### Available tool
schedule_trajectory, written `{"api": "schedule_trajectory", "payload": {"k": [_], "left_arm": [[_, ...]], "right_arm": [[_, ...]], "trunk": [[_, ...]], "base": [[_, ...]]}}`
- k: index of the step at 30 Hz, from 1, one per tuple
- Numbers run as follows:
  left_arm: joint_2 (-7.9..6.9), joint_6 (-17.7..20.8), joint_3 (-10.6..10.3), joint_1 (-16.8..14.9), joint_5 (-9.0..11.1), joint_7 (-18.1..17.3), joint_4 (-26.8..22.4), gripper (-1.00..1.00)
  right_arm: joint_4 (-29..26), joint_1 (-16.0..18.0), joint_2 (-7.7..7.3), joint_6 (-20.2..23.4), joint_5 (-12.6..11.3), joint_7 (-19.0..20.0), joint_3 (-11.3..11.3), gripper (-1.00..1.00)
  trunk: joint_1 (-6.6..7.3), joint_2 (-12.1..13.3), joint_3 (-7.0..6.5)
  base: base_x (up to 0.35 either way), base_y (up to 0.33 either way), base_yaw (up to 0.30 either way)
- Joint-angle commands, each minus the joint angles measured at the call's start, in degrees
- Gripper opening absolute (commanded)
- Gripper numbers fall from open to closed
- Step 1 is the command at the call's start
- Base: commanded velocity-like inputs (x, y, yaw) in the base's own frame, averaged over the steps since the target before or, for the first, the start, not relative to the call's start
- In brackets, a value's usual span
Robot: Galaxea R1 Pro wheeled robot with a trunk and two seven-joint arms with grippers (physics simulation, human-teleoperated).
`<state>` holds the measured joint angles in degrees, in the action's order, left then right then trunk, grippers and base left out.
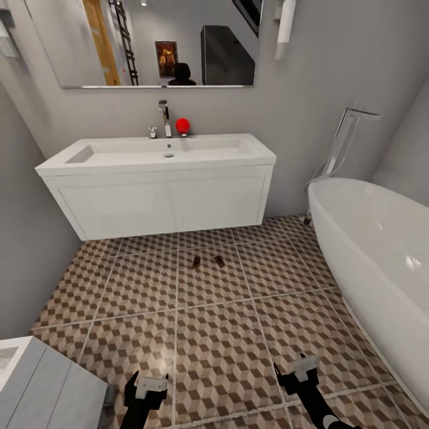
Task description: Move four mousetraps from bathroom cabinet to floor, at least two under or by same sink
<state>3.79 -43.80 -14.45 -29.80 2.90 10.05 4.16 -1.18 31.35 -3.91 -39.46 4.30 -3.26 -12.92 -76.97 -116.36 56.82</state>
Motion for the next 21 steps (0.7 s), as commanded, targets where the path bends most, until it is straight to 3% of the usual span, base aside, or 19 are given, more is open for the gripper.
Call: {"api": "schedule_trajectory", "payload": {"k": [1,6,10,11,14,21], "left_arm": [[0.03,-0.3,-0.5,-0.1,0.3,0.2,0.2,1.00],[-0.71,-0.3,-0.5,0.2,0.3,0.2,0.3,1.00],[-2.17,-0.3,-0.5,1.3,0.3,0.2,0.2,1.00],[-3.00,-0.3,-0.5,1.8,0.3,0.2,0.2,1.00],[-3.27,-0.4,-0.5,2.1,0.4,0.2,0.2,1.00],[-2.95,-0.3,-0.5,2.4,0.4,0.2,0.2,1.00]], "right_arm": [[0.0,0.0,-0.02,-0.1,0.4,-0.3,-0.1,1.00],[0.0,0.0,-0.04,-0.2,0.4,-0.3,-0.1,1.00],[0.0,0.0,-0.04,-0.2,-0.4,-0.3,-0.1,1.00],[0.0,0.0,-0.04,-0.2,-1.7,-0.3,-0.1,1.00],[0.0,0.0,0.00,-0.1,-4.5,-0.3,-0.1,1.00],[0.0,0.0,0.04,-0.1,-7.4,-0.3,-0.1,1.00]], "trunk": [[0.23,0.4,-0.14],[1.33,2.4,-1.04],[2.21,4.0,-1.76],[2.43,4.4,-1.94],[3.09,5.6,-2.48],[4.63,8.4,-3.73]], "base": [[0.000,0.000,0.000],[0.000,0.000,0.000],[0.000,0.000,0.000],[0.000,0.000,0.000],[0.000,0.000,0.000],[0.000,0.000,0.000]]}}
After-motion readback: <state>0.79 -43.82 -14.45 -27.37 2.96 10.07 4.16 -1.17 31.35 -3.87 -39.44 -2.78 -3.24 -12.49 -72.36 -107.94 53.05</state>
